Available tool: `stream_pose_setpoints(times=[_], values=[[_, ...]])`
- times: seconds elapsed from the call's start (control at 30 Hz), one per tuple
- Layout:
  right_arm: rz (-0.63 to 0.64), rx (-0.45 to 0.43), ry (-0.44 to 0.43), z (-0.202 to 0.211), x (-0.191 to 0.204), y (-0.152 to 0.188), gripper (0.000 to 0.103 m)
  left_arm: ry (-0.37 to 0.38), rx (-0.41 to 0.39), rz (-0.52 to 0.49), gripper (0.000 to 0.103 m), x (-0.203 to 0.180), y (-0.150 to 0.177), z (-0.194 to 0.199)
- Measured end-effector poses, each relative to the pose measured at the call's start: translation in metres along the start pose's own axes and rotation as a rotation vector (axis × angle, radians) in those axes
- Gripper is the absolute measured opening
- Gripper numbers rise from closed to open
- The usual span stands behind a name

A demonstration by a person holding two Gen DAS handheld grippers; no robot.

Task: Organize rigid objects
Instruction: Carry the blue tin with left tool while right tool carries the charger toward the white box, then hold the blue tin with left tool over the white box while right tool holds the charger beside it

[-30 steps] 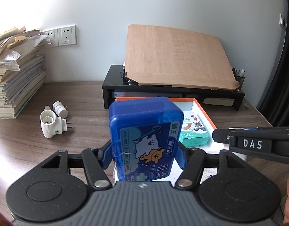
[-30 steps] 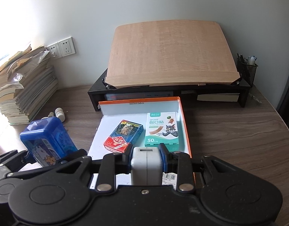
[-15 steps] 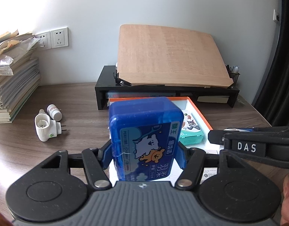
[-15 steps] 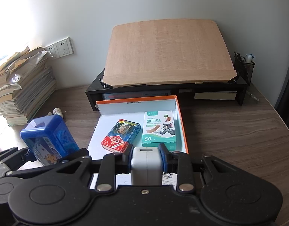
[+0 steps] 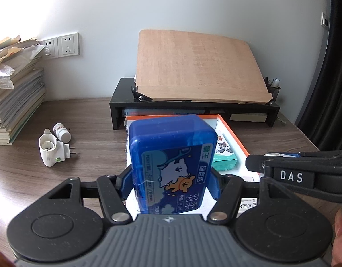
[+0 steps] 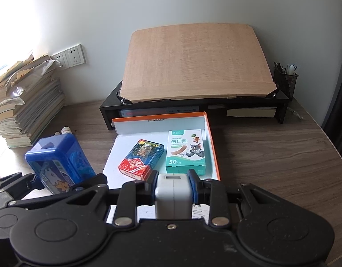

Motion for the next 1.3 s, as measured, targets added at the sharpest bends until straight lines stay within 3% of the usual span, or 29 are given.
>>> stream_pose_setpoints(times=[1.3], values=[[0.001,0.024,0.013,-0.019,0.005,-0.002,0.035,-0.001,0.022,0.016,0.065,0.012,-0.002,-0.014]])
Point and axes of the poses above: each gripper's, at about its wrist camera, not at the fingertips, and z roughly against the way its jaws point, x to its left, y to its underside, the point moved 6 cm from there along -z, roughly the way its jaws point, and after that the axes turned 15 degrees about -y, right-handed, at the moved point
